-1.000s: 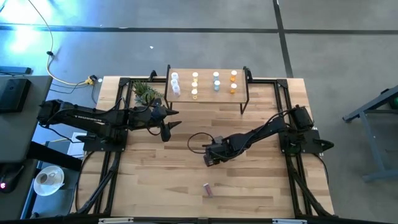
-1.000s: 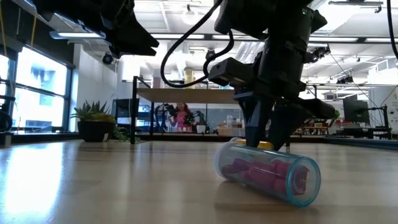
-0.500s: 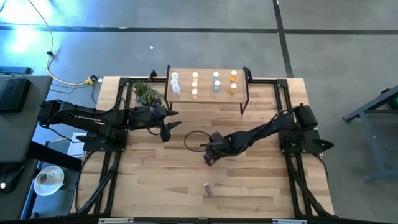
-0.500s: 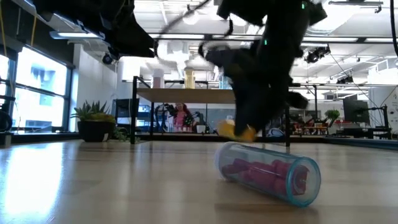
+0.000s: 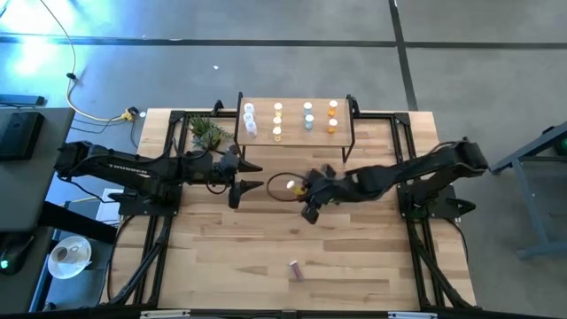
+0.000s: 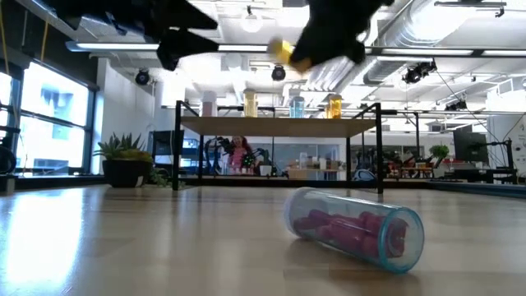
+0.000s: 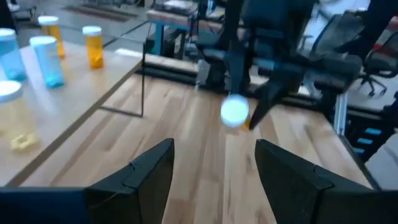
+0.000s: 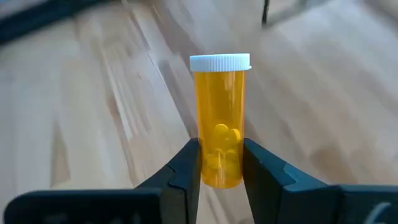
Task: Pick and place medicine bottles onto shelf by color
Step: Put the orange pill bottle aligned with the other orange pill bottles on the shelf
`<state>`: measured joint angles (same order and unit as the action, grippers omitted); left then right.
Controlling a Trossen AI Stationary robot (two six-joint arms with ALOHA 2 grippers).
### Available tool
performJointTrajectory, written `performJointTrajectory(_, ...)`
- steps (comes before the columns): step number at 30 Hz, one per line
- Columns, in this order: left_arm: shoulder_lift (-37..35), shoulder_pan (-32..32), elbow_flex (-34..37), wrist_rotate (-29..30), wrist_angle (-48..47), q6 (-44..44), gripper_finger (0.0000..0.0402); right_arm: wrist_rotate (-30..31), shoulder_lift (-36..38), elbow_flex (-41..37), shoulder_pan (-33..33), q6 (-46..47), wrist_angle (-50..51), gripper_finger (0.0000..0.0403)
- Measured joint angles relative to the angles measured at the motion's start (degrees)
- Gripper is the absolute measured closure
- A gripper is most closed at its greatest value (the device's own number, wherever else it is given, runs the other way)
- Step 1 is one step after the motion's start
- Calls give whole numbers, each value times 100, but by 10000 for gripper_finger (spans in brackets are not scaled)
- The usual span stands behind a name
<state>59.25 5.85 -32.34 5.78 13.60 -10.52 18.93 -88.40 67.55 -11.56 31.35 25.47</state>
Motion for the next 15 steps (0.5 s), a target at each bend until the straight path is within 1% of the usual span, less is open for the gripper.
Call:
performJointTrajectory(5,470,-75,4,-2,1131,231,188,103,733,11,38,-1134,-395,316)
performJointTrajectory(7,745,-125,4,-26,1781,364,188,133,941,11,34,-1600,-578,316)
performJointTrajectory(11,1371,-203,2,-85,3030,559,188,148,1171,11,34,-2369,-906,316)
performJointTrajectory(15,1935,-256,2,-83,4047,710,188,122,1192,11,72,-2779,-1224,316)
